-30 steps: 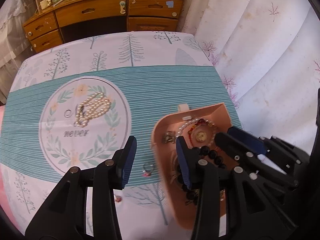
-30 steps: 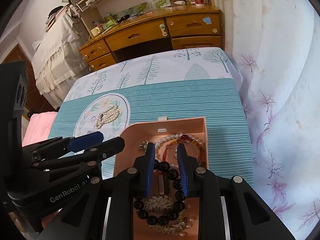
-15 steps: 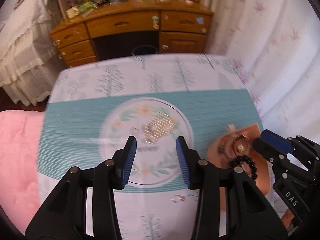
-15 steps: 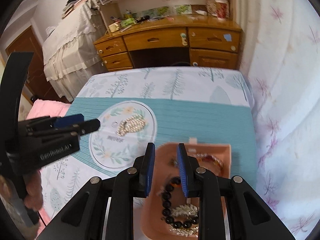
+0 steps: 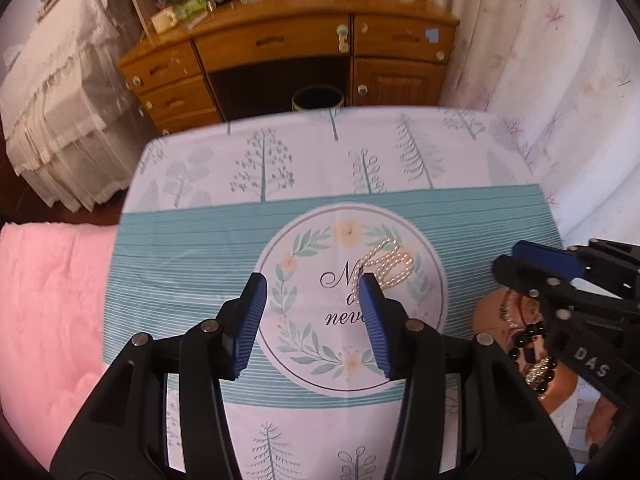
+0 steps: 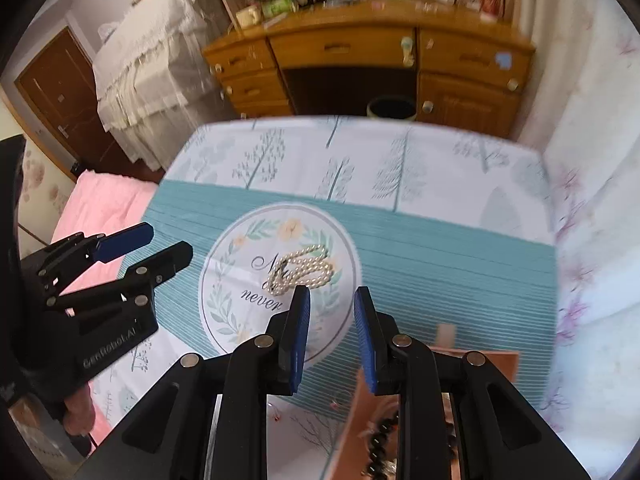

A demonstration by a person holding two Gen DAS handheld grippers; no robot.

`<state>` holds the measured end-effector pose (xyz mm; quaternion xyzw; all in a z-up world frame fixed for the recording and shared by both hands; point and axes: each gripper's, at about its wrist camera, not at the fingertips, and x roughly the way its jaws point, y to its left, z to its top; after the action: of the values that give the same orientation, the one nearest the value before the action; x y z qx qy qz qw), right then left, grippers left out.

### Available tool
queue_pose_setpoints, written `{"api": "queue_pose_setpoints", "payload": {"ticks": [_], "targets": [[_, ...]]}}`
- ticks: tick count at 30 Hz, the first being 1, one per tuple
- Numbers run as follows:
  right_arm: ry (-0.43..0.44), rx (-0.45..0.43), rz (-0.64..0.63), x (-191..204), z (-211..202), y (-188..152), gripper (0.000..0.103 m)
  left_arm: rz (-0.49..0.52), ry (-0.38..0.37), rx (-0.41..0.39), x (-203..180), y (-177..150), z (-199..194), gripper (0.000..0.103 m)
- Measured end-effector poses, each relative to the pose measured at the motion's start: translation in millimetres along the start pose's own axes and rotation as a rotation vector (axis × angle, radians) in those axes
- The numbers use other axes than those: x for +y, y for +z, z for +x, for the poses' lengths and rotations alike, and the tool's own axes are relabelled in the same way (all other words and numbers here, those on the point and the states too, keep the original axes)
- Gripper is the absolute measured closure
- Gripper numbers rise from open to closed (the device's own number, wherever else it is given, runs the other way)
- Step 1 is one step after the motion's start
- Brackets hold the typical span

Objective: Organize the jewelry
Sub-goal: 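Close the right tool on the pearl necklace on the mat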

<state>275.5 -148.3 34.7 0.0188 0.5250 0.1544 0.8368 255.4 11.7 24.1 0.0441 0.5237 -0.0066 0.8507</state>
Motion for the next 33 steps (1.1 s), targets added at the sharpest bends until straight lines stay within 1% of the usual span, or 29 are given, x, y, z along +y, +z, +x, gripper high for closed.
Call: {"api": "queue_pose_setpoints", "payload": {"ticks": [4, 8, 11, 14, 17, 18, 22, 25, 26, 27, 31, 32, 33], "targets": [[0.016, 0.07, 0.057, -3.4, 46.5, 10.3, 0.08, -0.01, -0.008, 0.05, 2.3, -2.8, 36.1, 0.058], [0.001, 0.12, 0.086, -5.0, 89.0, 15.8, 0.08, -0.029, -0.039, 0.104, 6.6, -8.2, 67.3, 0.058], [0.007, 0.161, 0.091, -0.8, 117.3, 16.8, 0.08, -0.031, -0.042, 0.127, 9.4, -12.9, 83.2, 0.058], [0.009, 0.171, 0.085, 2.6, 134.2, 16.9, 0.08, -0.034, -0.06, 0.142, 12.5, -18.4, 90.4, 0.058], [-0.017, 0.181, 0.062, 6.2, 143.4, 15.3, 0.08, -0.029, -0.069, 0.143, 14.4, -20.5, 90.7, 0.058], [-0.026, 0.168, 0.051, 8.8, 143.9, 14.3, 0.08, -0.026, -0.071, 0.142, 14.2, -21.7, 90.8, 0.058], [-0.042, 0.16, 0.029, 13.5, 146.0, 13.4, 0.08, -0.025, -0.081, 0.142, 13.2, -24.1, 89.2, 0.058], [-0.066, 0.158, -0.008, 17.5, 146.5, 12.3, 0.088, -0.024, -0.087, 0.144, 11.7, -27.7, 88.2, 0.058], [-0.048, 0.163, -0.006, 17.3, 146.4, 11.6, 0.095, -0.022, -0.087, 0.145, 11.3, -29.5, 87.4, 0.058], [-0.026, 0.175, 0.001, 17.0, 146.7, 10.6, 0.095, -0.018, -0.09, 0.147, 10.3, -32.1, 86.8, 0.058], [-0.04, 0.167, -0.032, 21.9, 142.1, 5.0, 0.097, -0.005, -0.094, 0.151, 8.6, -42.5, 81.9, 0.058], [-0.04, 0.163, -0.038, 22.6, 139.5, 3.1, 0.103, -0.003, -0.095, 0.151, 8.8, -45.3, 80.0, 0.058], [-0.029, 0.164, -0.037, 22.4, 136.5, 0.4, 0.103, -0.002, -0.095, 0.15, 9.3, -47.9, 78.0, 0.058]]}}
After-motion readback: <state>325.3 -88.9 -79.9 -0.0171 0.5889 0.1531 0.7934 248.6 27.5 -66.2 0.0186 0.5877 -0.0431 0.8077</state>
